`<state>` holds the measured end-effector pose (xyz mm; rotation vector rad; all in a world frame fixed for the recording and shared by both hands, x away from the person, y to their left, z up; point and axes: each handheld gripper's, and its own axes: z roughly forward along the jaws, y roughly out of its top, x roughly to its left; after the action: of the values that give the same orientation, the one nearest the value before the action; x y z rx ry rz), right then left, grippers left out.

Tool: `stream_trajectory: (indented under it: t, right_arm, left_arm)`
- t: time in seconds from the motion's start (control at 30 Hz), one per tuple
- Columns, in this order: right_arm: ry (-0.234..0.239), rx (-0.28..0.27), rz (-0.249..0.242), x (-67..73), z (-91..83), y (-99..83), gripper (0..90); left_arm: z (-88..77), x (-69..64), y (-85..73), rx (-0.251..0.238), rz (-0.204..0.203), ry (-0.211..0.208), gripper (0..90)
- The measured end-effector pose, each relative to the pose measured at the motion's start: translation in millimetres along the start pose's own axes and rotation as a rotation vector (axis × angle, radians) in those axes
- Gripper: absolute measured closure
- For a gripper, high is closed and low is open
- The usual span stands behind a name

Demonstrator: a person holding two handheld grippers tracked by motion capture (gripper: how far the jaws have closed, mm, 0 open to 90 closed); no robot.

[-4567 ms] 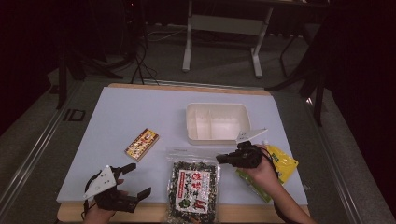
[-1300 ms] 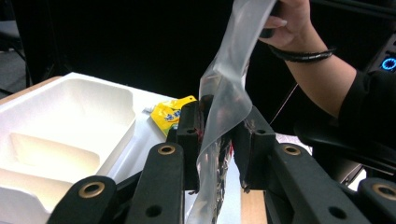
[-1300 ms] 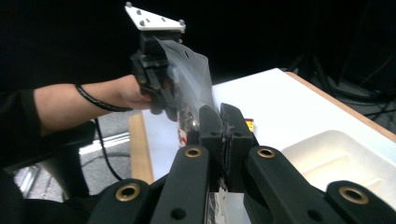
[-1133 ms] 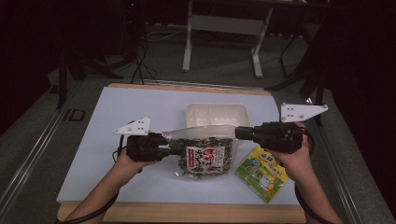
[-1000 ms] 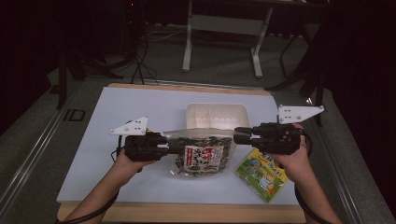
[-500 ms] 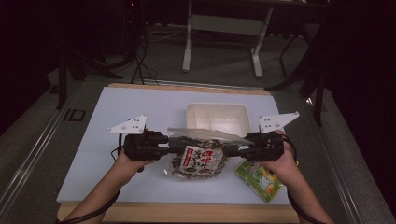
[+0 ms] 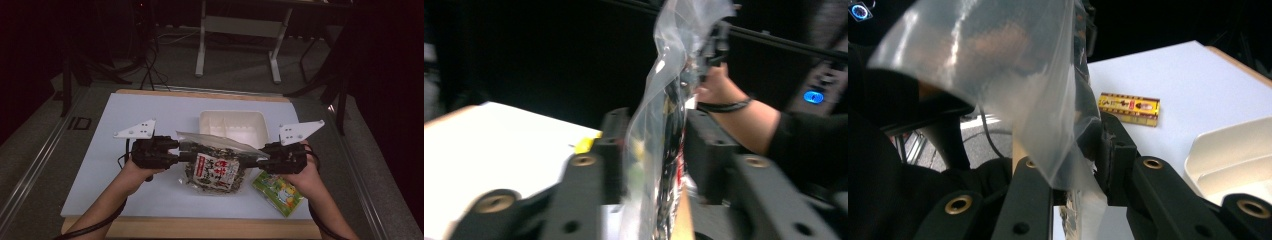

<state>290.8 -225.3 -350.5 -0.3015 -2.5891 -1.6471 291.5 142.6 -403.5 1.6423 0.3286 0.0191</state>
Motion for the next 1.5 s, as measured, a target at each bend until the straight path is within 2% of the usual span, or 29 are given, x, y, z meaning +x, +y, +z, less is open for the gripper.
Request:
stream_trajectory:
  t: [0.03,0.17,0.23,0.27,0.33,0.37,0.4,0.43,0.5,0.57,0.67,0.73,0.8,0.87,0.93,1.07,1.13,1.2,1.23,1.3,1.5]
  right_arm:
    - [-0.027,0.005,-0.007,0.5,-3.8,3.4,78.2]
    - [-0.099,-0.008,0.017,-3.4,-16.3,7.6,78.2]
    - [-0.149,-0.024,0.033,-6.7,-25.2,9.4,78.2]
    - [-0.175,-0.037,0.037,-7.9,-28.7,10.2,78.2]
    - [-0.231,-0.054,0.050,-10.2,-35.4,12.3,78.2]
    - [-0.231,-0.054,0.050,-10.2,-35.4,12.3,78.2]
    - [-0.262,-0.063,0.052,-11.1,-38.4,13.5,78.2]
    - [-0.332,-0.085,0.058,-14.3,-44.3,15.9,78.1]
    - [-0.401,-0.102,0.066,-18.3,-48.7,17.2,78.1]
    - [-0.461,-0.120,0.078,-23.8,-52.1,17.4,78.2]
    - [-0.530,-0.133,0.097,-34.6,-55.2,15.9,78.2]
    - [-0.550,-0.140,0.115,-43.4,-56.0,13.7,78.2]
    - [-0.581,-0.137,0.125,-51.1,-55.5,11.0,78.2]
    - [-0.624,-0.117,0.129,-57.9,-53.5,8.7,78.2]
    - [-0.644,-0.103,0.135,-65.0,-51.4,5.7,78.2]
    - [-0.649,-0.092,0.150,-79.2,-47.1,-0.2,78.2]
    - [-0.652,-0.079,0.153,-85.4,-44.0,-2.3,78.2]
    - [-0.650,-0.071,0.158,-88.5,-42.3,-3.3,78.2]
    - [-0.650,-0.071,0.158,-88.5,-42.3,-3.3,78.2]
    - [-0.639,-0.056,0.172,-98.2,-35.9,-7.8,78.2]
    - [-0.633,-0.058,0.187,-111.3,-26.6,-16.7,78.2]
  left_arm:
    - [-1.9,-1.6,0.6,-0.006,0.015,0.029,48.2]
    - [-9.2,-7.0,2.9,-0.004,0.027,0.113,35.1]
    - [-12.9,-8.9,1.9,-0.011,0.025,0.129,29.0]
    - [-14.0,-9.7,1.3,-0.012,0.024,0.138,21.5]
    - [-15.7,-11.2,-1.4,-0.011,0.015,0.161,17.6]
    - [-15.7,-11.2,-1.4,-0.011,0.015,0.161,13.4]
    - [-16.3,-13.4,-6.0,0.011,0.026,0.191,13.4]
    - [-16.0,-14.3,-8.9,0.010,0.023,0.206,9.1]
    - [-15.5,-15.5,-15.2,0.012,0.005,0.219,1.3]
    - [-15.1,-18.1,-21.5,0.012,0.015,0.265,0.8]
    - [-13.7,-21.2,-29.8,0.050,0.031,0.314,0.6]
    - [-12.9,-24.0,-35.5,0.055,0.029,0.321,0.6]
    - [-11.9,-26.7,-40.5,0.080,0.047,0.343,0.6]
    - [-12.1,-29.2,-45.8,0.073,0.051,0.357,0.6]
    - [-12.6,-30.9,-51.0,0.068,0.047,0.354,0.6]
    - [-14.9,-33.1,-61.7,0.049,0.032,0.380,0.7]
    - [-16.5,-33.4,-67.0,0.036,0.015,0.379,0.7]
    - [-16.5,-33.4,-67.0,0.036,0.015,0.379,0.7]
    - [-18.2,-33.3,-74.2,0.035,0.001,0.387,0.7]
    - [-19.5,-33.2,-78.9,0.030,-0.010,0.393,0.7]
    - [-19.4,-31.7,-85.9,0.045,-0.007,0.406,0.7]
